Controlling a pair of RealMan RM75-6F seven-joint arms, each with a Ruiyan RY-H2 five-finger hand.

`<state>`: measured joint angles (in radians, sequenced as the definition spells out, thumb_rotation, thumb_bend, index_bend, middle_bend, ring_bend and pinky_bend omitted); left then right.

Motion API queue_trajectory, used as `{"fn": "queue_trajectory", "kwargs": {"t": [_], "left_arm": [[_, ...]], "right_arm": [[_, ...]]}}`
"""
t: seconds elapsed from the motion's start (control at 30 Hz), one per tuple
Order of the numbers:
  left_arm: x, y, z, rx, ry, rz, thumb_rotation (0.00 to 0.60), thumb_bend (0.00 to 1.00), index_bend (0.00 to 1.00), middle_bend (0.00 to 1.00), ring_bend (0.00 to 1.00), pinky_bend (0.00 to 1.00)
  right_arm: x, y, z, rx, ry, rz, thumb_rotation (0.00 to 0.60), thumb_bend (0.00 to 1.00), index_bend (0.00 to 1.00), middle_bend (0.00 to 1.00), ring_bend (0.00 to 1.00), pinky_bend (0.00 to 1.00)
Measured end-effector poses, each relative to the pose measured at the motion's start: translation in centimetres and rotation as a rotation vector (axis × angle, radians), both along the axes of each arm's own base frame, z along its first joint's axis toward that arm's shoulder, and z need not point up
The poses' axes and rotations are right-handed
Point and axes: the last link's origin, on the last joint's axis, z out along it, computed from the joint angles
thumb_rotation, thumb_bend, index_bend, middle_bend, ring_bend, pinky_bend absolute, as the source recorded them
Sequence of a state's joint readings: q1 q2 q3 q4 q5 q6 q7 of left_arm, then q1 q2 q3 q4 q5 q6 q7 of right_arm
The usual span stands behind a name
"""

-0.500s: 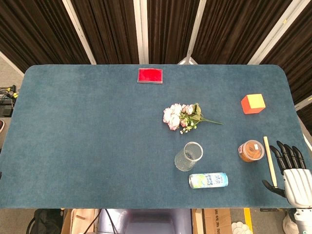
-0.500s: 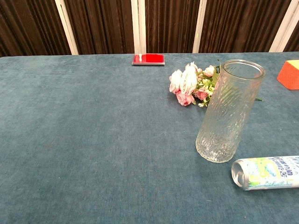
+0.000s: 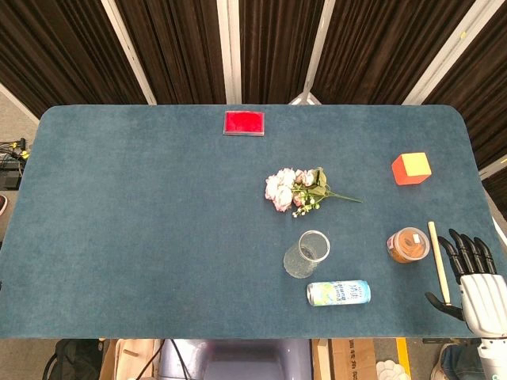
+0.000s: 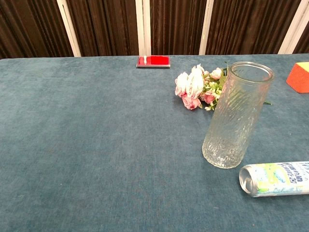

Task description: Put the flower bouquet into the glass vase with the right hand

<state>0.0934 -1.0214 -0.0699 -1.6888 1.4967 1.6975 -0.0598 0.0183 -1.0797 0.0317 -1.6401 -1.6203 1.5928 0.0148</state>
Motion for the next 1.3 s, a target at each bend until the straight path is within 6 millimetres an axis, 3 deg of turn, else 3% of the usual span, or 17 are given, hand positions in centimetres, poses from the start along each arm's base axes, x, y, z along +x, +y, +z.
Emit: {"fn": "queue_trajectory", "kwargs": {"t": [0.57,0.77,0.97,1.3], "left_arm": [[-0.1,0.2,0.0,-0.001,-0.001,-0.007,0.6,0.35,0.13,0.0,0.0,0.06],[-0.2,0.4,-0.2,-0.008,0.006,0.0,0.6,0.35,0.13,0.0,0.0,0.06],[0.1,0.8,-0.7,-0.012,0.015,-0.003,0.6,0.35,0.13,0.0,0.0,0.06],[0.3,1.2,-1.2,-0.012,0.025,0.001,0.6,0.35,0.13,0.0,0.0,0.06]], "right_arm": [[0.0,0.1,-0.2,0.019,-0.023,-0.028,0.6,0.11,0.1,0.04,0.03,0.0],[-0.1,-0.8,-0.2,0.037,-0.105,-0.029,0.6,0.11,0.1,0.04,0.03,0.0],[-0.5,-4.9,0.8,0.062,-0.197,-0.054,0.6,0.11,0.1,0.04,0.03,0.0],[1.5,-13.5,0.6,0.163,-0.247,-0.119,0.6,0.11,0.1,0.04,0.0,0.0]]}}
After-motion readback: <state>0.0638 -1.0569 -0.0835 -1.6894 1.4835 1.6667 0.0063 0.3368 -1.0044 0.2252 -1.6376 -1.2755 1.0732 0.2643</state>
